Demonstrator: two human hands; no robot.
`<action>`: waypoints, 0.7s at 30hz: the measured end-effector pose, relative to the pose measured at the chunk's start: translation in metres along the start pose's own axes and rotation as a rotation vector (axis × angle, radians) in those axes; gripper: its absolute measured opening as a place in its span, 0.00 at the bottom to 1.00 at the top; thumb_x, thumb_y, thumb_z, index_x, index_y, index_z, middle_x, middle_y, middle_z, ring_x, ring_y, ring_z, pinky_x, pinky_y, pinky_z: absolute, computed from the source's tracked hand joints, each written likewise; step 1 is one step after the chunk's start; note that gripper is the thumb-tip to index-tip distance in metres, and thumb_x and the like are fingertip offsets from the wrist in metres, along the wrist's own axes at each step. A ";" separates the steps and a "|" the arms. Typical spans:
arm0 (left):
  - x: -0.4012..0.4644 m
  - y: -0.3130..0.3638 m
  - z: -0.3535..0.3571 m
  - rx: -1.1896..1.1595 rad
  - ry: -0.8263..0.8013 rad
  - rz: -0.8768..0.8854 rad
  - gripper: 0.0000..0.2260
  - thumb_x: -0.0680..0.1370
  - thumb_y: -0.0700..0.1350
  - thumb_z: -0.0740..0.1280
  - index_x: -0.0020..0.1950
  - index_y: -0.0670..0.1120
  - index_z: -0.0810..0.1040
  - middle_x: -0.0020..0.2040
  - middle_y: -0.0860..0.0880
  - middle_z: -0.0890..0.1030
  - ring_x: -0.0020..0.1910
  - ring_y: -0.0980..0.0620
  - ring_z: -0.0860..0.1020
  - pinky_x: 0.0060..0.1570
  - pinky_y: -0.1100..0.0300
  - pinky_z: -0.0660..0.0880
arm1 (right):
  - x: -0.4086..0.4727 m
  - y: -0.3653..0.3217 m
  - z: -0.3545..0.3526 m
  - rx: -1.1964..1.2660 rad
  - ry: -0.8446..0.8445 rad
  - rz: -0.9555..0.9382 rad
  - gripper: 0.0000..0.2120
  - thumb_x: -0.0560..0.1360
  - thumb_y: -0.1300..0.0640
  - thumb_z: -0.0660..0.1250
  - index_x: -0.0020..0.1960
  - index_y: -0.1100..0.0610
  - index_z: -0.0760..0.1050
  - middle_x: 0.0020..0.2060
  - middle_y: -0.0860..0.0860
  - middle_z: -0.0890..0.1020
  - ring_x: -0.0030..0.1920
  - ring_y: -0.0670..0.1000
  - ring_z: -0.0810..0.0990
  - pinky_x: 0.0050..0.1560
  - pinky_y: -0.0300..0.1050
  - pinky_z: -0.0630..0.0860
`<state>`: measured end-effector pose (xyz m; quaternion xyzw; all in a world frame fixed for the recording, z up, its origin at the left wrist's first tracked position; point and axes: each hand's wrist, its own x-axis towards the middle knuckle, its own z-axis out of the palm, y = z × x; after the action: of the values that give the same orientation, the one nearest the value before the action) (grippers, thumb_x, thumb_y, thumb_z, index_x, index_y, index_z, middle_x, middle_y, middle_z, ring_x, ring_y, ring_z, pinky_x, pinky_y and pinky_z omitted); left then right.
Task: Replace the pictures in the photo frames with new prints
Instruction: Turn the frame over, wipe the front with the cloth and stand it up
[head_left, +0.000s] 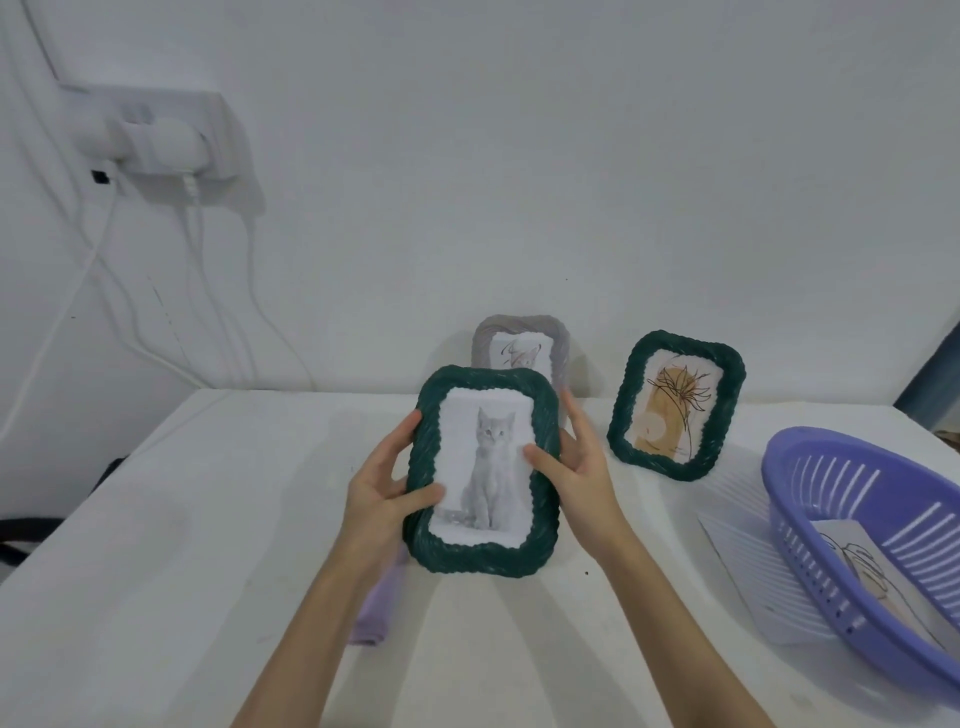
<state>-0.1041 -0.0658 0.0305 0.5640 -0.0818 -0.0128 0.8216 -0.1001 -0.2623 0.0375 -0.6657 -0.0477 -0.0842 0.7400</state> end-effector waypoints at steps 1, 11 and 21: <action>0.002 0.001 -0.001 -0.009 0.006 0.007 0.33 0.68 0.22 0.63 0.67 0.49 0.71 0.56 0.61 0.80 0.51 0.53 0.82 0.43 0.59 0.80 | 0.003 -0.002 0.002 -0.003 -0.021 -0.028 0.36 0.75 0.69 0.63 0.74 0.46 0.53 0.57 0.40 0.79 0.60 0.43 0.77 0.63 0.50 0.74; 0.033 0.013 -0.041 0.210 -0.018 0.079 0.38 0.67 0.29 0.72 0.69 0.59 0.66 0.66 0.56 0.73 0.56 0.48 0.80 0.53 0.50 0.79 | 0.051 -0.002 0.026 -0.056 -0.189 -0.126 0.37 0.73 0.74 0.62 0.73 0.46 0.55 0.65 0.31 0.66 0.65 0.32 0.67 0.62 0.30 0.69; 0.110 0.029 -0.111 0.492 0.103 0.149 0.38 0.68 0.27 0.70 0.66 0.63 0.66 0.63 0.59 0.73 0.46 0.54 0.81 0.46 0.66 0.77 | 0.161 0.028 0.090 0.006 -0.271 -0.092 0.38 0.69 0.80 0.59 0.70 0.47 0.64 0.63 0.36 0.73 0.65 0.39 0.71 0.65 0.39 0.71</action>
<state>0.0183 0.0346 0.0318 0.7390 -0.0817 0.0967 0.6617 0.0665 -0.1795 0.0495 -0.6657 -0.1780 -0.0271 0.7241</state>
